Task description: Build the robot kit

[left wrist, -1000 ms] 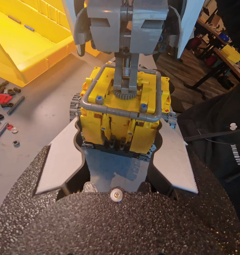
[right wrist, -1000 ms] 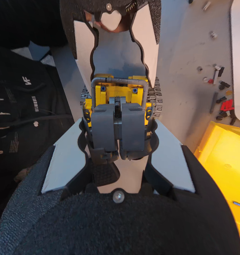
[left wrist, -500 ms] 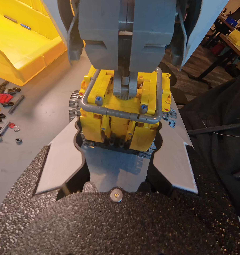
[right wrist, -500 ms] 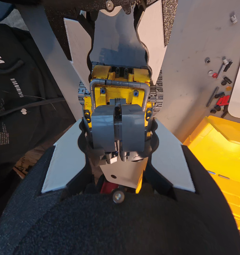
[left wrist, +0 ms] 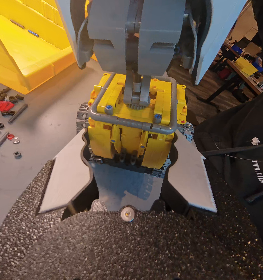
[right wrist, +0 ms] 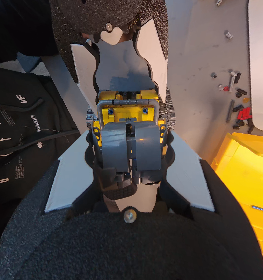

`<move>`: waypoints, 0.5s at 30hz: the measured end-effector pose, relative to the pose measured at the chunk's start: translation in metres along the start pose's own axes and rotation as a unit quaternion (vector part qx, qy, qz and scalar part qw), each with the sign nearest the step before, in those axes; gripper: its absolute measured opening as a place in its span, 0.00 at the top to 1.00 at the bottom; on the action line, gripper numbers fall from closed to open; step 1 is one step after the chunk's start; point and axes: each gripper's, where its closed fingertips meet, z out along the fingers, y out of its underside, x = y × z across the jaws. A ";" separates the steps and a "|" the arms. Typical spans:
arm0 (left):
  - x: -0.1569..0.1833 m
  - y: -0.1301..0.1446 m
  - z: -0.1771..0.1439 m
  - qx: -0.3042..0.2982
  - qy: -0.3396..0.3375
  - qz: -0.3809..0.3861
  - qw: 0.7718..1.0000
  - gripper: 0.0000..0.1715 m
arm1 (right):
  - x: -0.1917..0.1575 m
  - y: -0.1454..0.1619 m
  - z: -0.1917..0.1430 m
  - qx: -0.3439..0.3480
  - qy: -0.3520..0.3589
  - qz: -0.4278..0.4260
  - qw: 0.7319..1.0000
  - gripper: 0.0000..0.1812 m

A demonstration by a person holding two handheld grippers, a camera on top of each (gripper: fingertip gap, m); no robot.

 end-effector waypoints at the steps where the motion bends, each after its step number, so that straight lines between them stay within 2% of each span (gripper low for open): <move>1: 0.000 0.000 0.000 0.001 0.000 -0.001 1.000 0.38 | 0.000 0.000 0.000 0.003 -0.005 0.005 1.000 0.47; 12: 0.003 0.002 0.000 -0.002 0.000 0.010 1.000 0.38 | -0.002 0.002 0.003 -0.015 -0.015 0.023 1.000 0.47; 15: 0.007 -0.002 -0.010 0.007 0.007 0.017 1.000 0.38 | -0.005 0.003 0.004 -0.014 -0.014 0.017 1.000 0.47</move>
